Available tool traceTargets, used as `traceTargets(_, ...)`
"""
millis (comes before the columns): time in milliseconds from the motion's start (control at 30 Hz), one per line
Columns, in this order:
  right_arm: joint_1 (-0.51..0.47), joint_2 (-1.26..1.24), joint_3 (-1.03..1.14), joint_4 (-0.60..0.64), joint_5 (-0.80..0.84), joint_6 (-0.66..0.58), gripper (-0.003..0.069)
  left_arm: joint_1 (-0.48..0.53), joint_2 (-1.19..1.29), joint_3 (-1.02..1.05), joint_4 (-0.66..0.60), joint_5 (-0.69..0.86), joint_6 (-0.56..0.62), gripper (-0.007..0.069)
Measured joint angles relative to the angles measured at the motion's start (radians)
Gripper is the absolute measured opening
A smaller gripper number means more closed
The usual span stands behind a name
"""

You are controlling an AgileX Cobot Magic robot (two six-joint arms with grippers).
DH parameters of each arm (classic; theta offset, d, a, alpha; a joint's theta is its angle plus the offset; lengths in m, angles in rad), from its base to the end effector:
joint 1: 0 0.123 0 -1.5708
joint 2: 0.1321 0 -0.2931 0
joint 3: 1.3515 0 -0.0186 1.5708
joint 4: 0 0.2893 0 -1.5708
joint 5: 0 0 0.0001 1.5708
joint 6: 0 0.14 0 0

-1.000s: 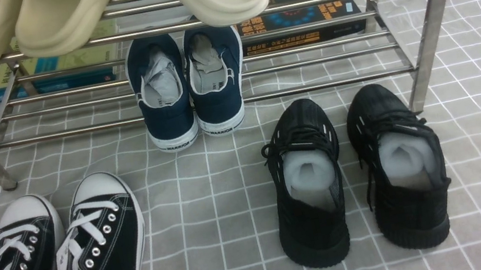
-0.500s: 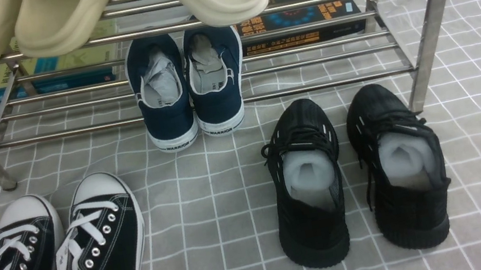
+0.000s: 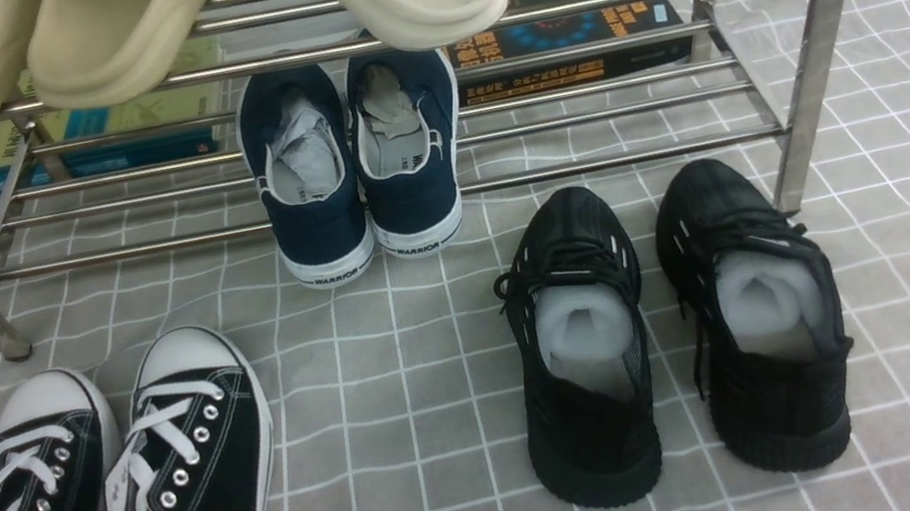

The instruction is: Take the shoes off the shelf with your hand from the grey coffee tablecloth.

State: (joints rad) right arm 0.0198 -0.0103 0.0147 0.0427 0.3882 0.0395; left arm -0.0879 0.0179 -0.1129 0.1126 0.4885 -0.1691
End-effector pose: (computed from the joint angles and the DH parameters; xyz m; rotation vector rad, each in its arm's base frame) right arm 0.1293 0.0048 0.1589 0.0444 1.8761 0.0831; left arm 0.1249 -0.0036 0.1956 -0.0192 1.8744 -0.0590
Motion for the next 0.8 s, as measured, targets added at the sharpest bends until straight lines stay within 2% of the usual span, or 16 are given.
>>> traceTargets(167, 0.000, 0.000, 0.000, 0.000, 0.000, 0.000, 0.0239, 0.093, -0.031, 0.073, -0.008, -0.045, 0.017, 0.0029)
traceTargets(800, 0.000, 0.000, 0.000, 0.000, 0.000, 0.000, 0.0239, 0.095, -0.031, 0.131, -0.011, -0.089, 0.020, 0.0041)
